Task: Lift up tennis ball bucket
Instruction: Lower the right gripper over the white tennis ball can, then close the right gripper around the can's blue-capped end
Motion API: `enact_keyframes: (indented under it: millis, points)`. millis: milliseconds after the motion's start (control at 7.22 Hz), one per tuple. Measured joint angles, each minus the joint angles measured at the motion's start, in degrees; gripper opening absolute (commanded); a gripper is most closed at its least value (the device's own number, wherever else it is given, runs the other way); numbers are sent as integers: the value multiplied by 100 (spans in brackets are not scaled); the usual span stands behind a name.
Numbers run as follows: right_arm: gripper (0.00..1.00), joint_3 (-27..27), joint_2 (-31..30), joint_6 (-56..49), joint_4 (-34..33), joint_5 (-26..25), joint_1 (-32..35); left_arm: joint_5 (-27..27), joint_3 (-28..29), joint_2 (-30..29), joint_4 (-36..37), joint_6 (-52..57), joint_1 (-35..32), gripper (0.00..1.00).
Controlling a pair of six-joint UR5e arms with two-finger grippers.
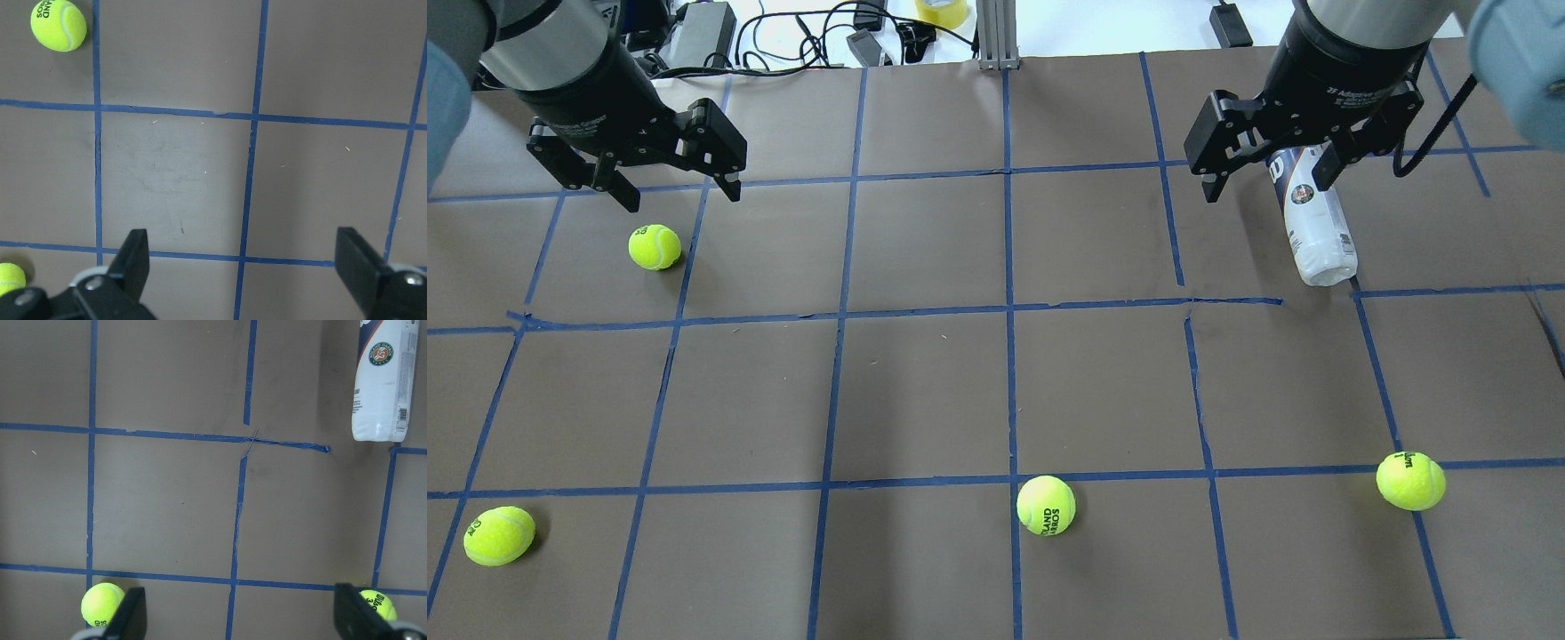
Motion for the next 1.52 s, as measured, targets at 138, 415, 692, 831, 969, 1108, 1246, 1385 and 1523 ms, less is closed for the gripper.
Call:
enact_keyframes:
  millis: [138,415,692,831,969,1108,1246,1385,1523]
  points:
    - [100,5,78,1,-24,7,-63,2,0,-12,-1,-1,1,100]
    - [100,5,251,-25,-112,3,-396,11,-3,-31,2,-1,6,100]
    - [100,-21,791,-123,-695,-122,-748,12,-7,-36,-1,-1,7,100]
    - [100,-53,1165,-184,-1101,-299,-884,13,-8,-33,-1,-1,7,100]
    - [100,-92,1560,-269,-1534,-435,-1060,15,-8,-33,-1,-1,8,100]
    - [100,-145,1974,-409,-1933,-484,-1246,13,-12,-35,-1,-1,8,100]
    - [100,-224,2366,-545,-2231,-487,-1384,11,-25,-33,-6,-1,7,100]
    - [100,-311,2694,-613,-2445,-478,-1469,7,-56,-21,-4,-1,7,100]
    - [100,-385,2956,-642,-2626,-472,-1516,-1,-98,-11,16,-1,7,100]
